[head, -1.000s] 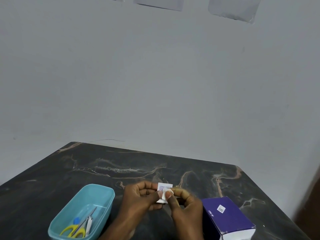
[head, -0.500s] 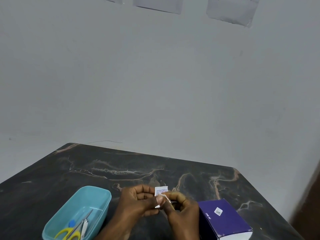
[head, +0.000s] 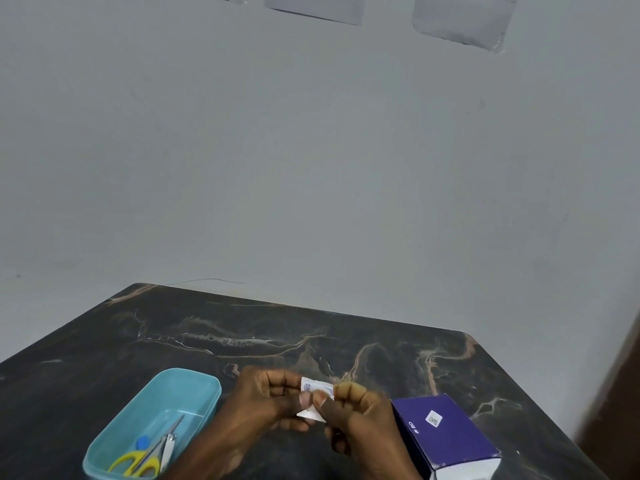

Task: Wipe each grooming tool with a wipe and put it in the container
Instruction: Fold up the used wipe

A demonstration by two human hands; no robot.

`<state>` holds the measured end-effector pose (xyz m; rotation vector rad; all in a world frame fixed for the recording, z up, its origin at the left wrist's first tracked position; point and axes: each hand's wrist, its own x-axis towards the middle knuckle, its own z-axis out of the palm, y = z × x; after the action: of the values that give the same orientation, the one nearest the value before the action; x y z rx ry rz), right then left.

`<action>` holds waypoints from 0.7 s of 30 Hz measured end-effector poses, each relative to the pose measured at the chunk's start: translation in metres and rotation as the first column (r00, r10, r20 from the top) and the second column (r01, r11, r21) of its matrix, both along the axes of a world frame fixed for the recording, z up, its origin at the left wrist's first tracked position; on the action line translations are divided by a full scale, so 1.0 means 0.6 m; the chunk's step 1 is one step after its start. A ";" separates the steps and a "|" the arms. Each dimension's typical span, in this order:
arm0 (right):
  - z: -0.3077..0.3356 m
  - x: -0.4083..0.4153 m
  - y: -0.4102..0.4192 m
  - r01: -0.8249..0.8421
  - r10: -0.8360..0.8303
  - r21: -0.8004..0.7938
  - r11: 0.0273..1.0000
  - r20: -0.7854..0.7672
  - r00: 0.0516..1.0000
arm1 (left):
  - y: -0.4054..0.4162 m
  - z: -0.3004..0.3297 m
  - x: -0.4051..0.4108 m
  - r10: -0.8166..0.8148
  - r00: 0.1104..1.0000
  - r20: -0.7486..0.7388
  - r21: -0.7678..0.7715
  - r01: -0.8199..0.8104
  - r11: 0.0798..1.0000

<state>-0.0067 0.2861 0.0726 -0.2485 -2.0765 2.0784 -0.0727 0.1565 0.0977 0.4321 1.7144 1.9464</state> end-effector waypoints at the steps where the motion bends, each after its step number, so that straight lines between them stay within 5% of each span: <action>1: -0.001 -0.001 0.001 0.001 -0.001 0.023 1.000 0.002 1.000 | -0.027 -0.026 0.021 0.000 0.997 -0.076 0.058 0.005 0.998; 3: -0.001 0.000 0.001 0.019 -0.018 0.077 0.997 -0.015 1.000 | -0.051 -0.046 0.010 0.127 0.986 -0.111 0.031 -0.124 0.992; 11: 0.005 0.004 0.003 -0.055 0.058 0.103 0.993 -0.032 0.998 | -0.033 -0.042 0.013 0.111 0.962 -0.251 -0.022 -0.120 0.993; 21: 0.008 0.005 -0.001 -0.051 0.048 -0.009 0.999 -0.201 0.978 | -0.034 -0.038 0.012 0.079 0.997 -0.021 0.229 -0.072 0.971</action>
<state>-0.0036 0.2855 0.0773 0.0121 -1.9686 2.0518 -0.0657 0.1359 0.0748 0.4868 1.5502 2.2138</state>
